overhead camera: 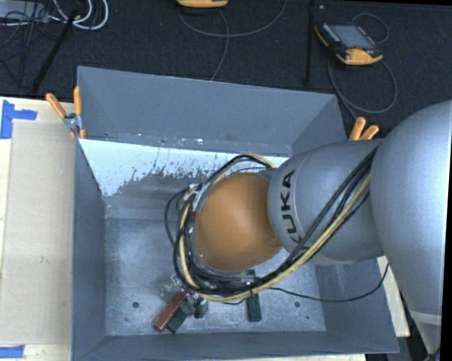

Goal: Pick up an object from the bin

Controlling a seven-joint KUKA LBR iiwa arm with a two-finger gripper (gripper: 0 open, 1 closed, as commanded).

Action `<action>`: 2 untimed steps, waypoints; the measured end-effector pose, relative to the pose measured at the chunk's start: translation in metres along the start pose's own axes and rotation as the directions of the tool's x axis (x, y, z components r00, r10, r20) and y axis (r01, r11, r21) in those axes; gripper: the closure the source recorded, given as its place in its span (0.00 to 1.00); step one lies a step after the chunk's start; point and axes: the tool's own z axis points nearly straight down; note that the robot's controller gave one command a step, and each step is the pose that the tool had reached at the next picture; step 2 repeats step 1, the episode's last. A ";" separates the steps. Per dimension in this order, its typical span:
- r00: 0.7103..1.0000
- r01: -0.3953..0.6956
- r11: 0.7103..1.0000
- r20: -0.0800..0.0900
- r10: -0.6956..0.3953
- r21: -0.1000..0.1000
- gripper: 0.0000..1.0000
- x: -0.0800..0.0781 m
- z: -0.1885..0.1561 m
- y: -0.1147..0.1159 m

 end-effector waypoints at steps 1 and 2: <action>1.000 0.021 1.000 -0.002 -0.021 0.001 1.00 0.014 -0.133 0.007; 1.000 0.021 1.000 -0.002 -0.021 0.001 1.00 0.014 -0.133 0.007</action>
Offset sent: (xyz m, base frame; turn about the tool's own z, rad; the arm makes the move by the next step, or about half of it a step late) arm -0.0167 -0.0078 0.1290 -0.0242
